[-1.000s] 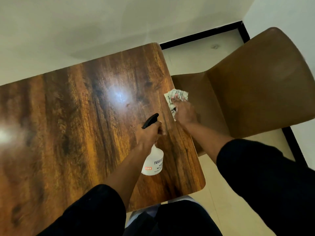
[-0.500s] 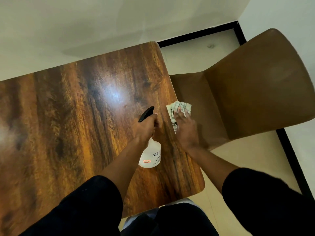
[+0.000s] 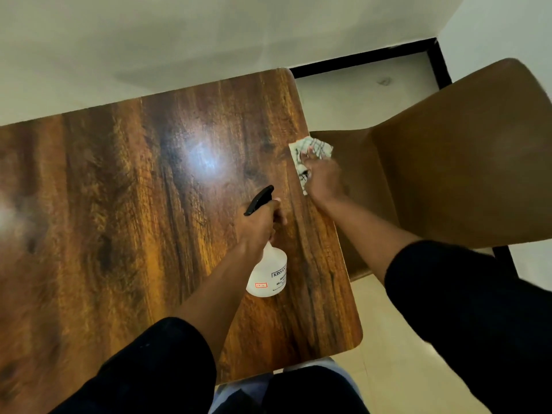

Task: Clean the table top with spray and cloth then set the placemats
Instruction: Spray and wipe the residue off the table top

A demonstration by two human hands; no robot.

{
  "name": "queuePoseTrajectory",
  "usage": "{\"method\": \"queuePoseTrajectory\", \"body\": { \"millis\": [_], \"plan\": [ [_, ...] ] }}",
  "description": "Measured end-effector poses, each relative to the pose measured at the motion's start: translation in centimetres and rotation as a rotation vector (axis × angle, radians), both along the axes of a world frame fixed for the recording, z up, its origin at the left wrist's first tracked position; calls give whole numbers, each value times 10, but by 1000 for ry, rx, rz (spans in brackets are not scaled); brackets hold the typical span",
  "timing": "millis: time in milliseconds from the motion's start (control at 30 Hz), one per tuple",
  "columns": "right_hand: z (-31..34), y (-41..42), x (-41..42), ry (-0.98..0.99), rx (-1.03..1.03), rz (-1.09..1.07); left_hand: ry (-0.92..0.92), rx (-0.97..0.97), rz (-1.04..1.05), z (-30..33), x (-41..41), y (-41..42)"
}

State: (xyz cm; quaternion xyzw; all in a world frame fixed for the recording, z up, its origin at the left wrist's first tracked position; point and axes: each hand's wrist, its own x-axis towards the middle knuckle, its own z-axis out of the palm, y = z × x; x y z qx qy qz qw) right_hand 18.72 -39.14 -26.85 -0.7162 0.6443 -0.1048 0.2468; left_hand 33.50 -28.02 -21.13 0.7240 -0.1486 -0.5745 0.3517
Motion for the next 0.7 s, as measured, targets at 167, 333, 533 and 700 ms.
{"method": "queuePoseTrajectory", "body": {
  "millis": [167, 333, 533, 700],
  "plan": [
    [1, -71, 21, -41, 74, -62, 2, 6, 70, 2, 8, 5],
    [11, -98, 35, 133, 35, 14, 13, 4, 119, 5, 20, 16],
    [27, -72, 24, 50, -28, -30, 16, -79, 127, 25, 28, 30],
    [55, -9, 21, -282, -71, -259, -47, -202, 80, 33, 36, 56]
  ]
}}
